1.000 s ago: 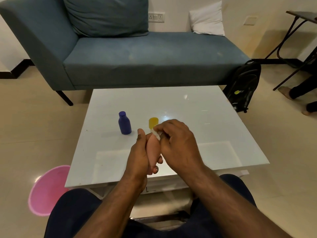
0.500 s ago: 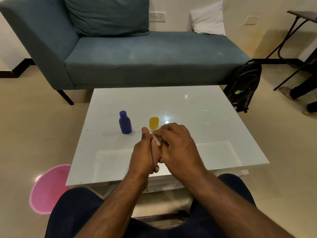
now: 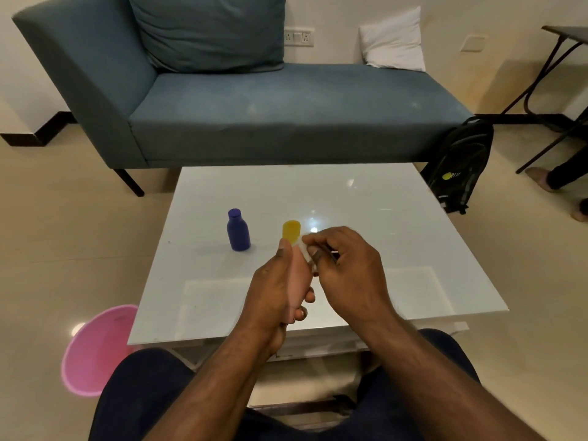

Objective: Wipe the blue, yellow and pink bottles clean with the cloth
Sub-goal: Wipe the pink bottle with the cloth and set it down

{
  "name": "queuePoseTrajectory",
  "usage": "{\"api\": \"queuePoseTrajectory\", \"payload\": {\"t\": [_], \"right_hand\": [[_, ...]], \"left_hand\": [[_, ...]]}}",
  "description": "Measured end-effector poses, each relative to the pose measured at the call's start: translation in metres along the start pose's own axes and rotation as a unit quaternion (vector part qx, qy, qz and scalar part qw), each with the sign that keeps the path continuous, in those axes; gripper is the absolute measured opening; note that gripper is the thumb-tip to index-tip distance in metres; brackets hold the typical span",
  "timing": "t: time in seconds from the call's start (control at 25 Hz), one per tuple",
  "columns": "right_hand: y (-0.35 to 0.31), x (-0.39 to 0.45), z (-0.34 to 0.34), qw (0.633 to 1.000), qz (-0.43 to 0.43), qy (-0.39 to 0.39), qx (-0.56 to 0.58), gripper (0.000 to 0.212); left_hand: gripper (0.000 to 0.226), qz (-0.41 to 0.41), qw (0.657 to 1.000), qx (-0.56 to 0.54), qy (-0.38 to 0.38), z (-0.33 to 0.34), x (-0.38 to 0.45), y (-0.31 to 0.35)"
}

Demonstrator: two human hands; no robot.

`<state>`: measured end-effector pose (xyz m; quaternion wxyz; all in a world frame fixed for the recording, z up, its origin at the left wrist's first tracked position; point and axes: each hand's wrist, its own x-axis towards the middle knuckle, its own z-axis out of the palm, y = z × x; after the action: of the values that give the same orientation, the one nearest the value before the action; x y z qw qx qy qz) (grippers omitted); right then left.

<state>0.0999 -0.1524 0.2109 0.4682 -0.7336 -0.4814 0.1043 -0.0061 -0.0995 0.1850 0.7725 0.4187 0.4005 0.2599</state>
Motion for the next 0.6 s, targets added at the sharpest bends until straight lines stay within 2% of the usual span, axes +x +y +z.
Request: {"api": "queuePoseTrajectory", "payload": {"t": [0.08,0.2,0.4,0.6], "right_hand": [[-0.002,-0.009,0.003,0.999,-0.022,0.004,-0.025,0.02],[-0.005,-0.026,0.01,0.99,-0.102,-0.023,-0.09,0.025],[-0.005,-0.001,0.007,0.996,-0.047,-0.008,-0.07,0.023],[-0.013,-0.03,0.013,0.99,-0.104,-0.05,-0.087,0.029]], "left_hand": [[0.05,-0.014,0.999,-0.041,-0.004,0.002,-0.002,0.002],[0.054,-0.051,0.989,-0.136,-0.022,0.0,0.002,0.005],[0.044,-0.067,0.984,-0.165,-0.019,-0.003,0.006,0.008],[0.043,-0.062,0.975,-0.215,-0.011,-0.008,0.014,0.016]]}}
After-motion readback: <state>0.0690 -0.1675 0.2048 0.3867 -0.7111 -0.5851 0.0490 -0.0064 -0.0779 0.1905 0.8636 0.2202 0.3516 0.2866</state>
